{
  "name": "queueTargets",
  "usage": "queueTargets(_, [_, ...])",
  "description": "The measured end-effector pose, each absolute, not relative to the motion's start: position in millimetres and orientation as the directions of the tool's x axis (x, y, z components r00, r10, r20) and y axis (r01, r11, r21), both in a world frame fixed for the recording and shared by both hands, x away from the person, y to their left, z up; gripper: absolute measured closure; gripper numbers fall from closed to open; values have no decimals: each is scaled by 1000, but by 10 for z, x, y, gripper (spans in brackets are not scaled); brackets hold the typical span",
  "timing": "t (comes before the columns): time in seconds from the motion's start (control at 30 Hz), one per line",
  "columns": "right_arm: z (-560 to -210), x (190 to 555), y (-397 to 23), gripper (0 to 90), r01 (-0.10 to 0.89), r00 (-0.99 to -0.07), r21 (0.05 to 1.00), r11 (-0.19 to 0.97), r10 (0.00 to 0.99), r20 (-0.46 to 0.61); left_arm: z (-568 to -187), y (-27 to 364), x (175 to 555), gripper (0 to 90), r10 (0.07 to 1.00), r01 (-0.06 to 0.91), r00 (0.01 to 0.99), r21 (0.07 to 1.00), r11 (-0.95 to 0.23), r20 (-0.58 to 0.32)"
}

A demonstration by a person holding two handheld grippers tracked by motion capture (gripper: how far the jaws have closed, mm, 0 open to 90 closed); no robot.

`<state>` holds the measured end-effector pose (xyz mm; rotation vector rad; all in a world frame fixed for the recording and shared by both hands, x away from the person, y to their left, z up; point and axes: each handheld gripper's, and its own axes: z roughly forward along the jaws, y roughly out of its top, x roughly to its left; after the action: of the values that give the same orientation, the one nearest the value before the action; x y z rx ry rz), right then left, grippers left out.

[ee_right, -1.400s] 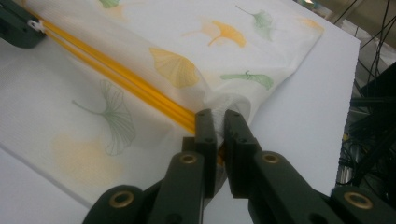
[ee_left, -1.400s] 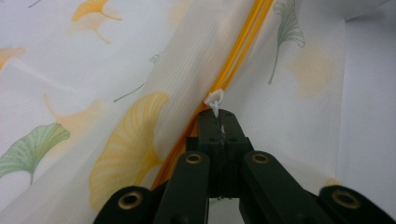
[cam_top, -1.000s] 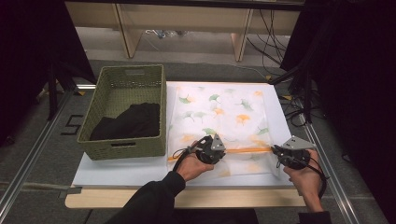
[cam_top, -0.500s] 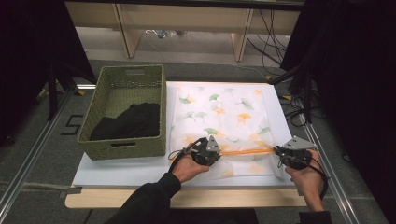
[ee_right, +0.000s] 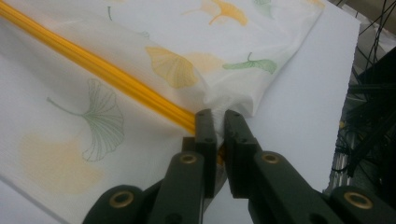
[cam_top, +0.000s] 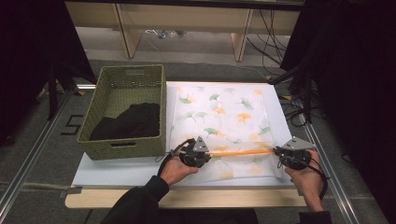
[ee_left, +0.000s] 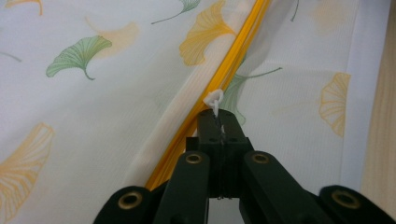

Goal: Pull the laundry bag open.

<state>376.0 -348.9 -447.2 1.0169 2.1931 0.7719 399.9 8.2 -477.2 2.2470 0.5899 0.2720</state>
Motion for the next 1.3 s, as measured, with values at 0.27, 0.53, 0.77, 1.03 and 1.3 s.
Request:
queueTargets(0.27, [-4493, 3763, -3497, 862, 470, -525, 703, 533, 810, -263, -4786, 287, 3982, 900, 514, 352, 858, 732, -584, -2])
queueTargets(0.53, [-4508, 3757, -3499, 862, 480, -518, 698, 532, 814, -264, -4770, 481, 3937, 900, 536, 371, 844, 727, -577, -5])
queueTargets(0.77, [-4516, 3763, -3515, 862, 480, -525, 691, 540, 808, -266, -4761, 616, 3879, 900, 543, 375, 840, 724, -579, -1])
queueTargets(1.03, [-4526, 3766, -3517, 862, 487, -522, 691, 533, 813, -259, -4766, 813, 3835, 900, 563, 390, 826, 714, -582, 7])
queueTargets(1.3, [-4534, 3773, -3515, 861, 483, -526, 690, 539, 809, -264, -4762, 1041, 3785, 900, 580, 401, 814, 697, -594, 26])
